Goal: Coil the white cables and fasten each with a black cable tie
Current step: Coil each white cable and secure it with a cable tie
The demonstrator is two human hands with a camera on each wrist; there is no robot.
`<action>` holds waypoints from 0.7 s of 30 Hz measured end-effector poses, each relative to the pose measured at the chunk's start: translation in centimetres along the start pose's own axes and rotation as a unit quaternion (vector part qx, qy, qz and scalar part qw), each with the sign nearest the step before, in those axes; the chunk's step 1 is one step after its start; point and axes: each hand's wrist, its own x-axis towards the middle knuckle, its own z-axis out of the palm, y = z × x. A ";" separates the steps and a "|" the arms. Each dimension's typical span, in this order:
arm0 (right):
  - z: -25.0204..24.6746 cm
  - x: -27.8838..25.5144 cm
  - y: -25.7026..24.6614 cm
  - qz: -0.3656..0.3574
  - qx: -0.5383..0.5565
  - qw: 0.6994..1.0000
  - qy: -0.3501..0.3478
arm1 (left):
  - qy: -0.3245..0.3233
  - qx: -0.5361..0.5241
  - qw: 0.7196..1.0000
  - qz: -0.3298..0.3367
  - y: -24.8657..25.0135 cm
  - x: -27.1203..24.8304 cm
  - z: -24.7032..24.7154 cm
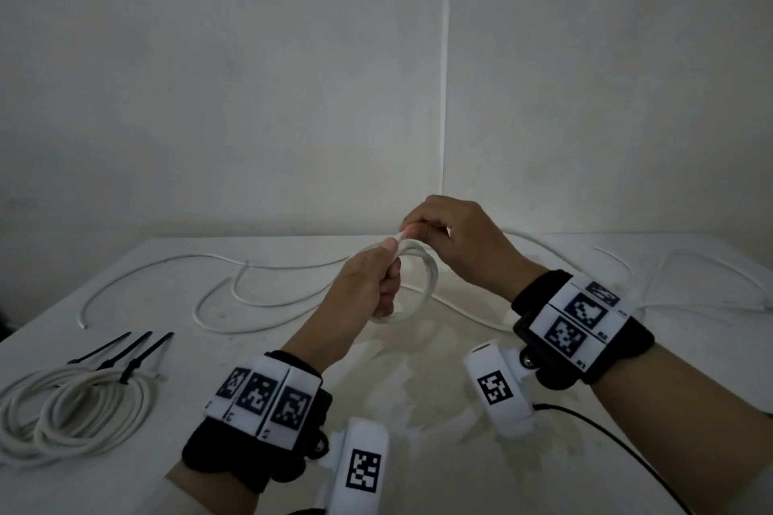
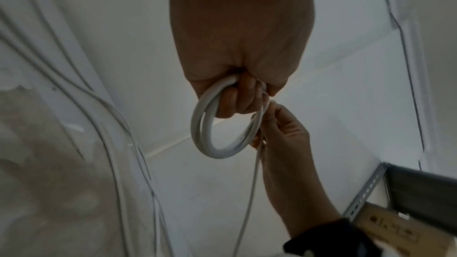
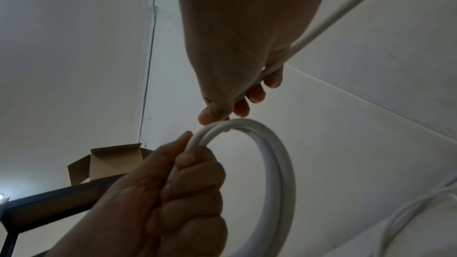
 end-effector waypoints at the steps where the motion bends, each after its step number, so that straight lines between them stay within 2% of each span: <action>1: 0.0 0.0 0.2 0.001 0.000 1.000 0.004 | 0.009 -0.013 1.000 -0.003 0.1 0.1 0.0; 8: -1.0 -1.2 2.5 0.044 -0.004 0.999 0.029 | 0.076 -0.135 0.988 0.004 0.7 0.7 -1.4; 10: -0.5 -1.6 2.9 0.046 -0.007 0.999 0.028 | 0.086 -0.141 0.986 0.005 0.7 0.9 -1.6; 14: 0.5 -2.6 4.0 0.066 -0.048 0.996 -0.029 | 0.112 -0.168 0.979 0.026 0.7 1.6 -2.4; 21: 2.7 -4.7 6.0 0.093 -0.156 0.971 -0.154 | 0.204 -0.268 0.939 0.066 1.3 3.3 -5.6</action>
